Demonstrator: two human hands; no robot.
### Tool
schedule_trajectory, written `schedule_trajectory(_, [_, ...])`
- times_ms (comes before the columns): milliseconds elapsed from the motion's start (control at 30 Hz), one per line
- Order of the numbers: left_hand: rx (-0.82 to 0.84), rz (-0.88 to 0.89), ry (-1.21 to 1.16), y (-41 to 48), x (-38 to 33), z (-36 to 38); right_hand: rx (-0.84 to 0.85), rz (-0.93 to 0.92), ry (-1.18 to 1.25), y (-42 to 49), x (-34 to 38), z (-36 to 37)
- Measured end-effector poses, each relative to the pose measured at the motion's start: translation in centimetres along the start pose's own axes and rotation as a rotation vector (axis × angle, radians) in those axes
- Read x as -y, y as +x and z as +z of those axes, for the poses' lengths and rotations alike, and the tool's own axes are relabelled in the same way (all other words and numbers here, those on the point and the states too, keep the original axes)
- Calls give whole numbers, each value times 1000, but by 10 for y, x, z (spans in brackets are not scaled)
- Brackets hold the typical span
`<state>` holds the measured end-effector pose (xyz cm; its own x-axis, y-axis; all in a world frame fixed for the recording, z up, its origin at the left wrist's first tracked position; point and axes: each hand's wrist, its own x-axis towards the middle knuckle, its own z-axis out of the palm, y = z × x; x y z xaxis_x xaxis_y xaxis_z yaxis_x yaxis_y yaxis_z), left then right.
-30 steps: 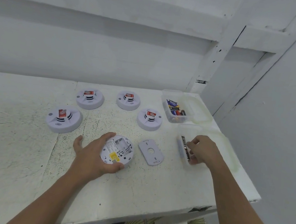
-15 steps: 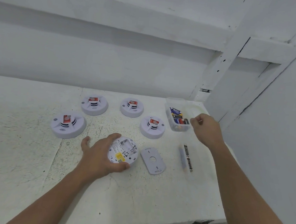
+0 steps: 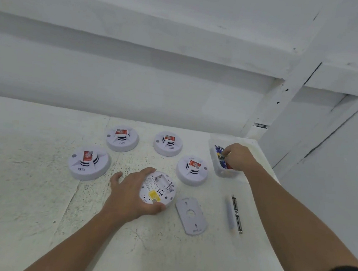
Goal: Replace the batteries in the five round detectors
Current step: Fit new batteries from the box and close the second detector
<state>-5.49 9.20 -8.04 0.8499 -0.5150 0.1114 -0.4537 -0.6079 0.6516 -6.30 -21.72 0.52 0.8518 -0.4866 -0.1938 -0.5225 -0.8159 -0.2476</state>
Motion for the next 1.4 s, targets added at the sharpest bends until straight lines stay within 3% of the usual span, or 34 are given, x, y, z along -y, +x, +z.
schedule_trajectory(133, [8, 0, 6, 1, 2, 1, 145, -33, -23, 10, 3, 4])
schedule_trajectory(400, [8, 0, 9, 2, 3, 1, 123, -10, 178, 16, -4, 2])
schedule_trajectory(600, [-6, 2, 9, 2, 2, 0, -20, 131, 826, 12, -9, -11])
schedule_trajectory(733, [-3, -5, 2, 1, 0, 0, 42, 216, 1548, -3, 2, -24])
schedule_trajectory(800, [-1, 1, 12, 2, 0, 0, 69, 197, 1680, -14, 14, -23])
schedule_trajectory(1067, [7, 13, 2, 3, 2, 0, 263, 10, 1290, -67, 62, 14])
schedule_trajectory(1233, [-1, 13, -20, 3, 3, 0, 127, -179, 612, -92, 84, 51])
schedule_trajectory(1400, [-1, 16, -31, 3, 5, 2, -67, -396, 230, -110, 98, 72])
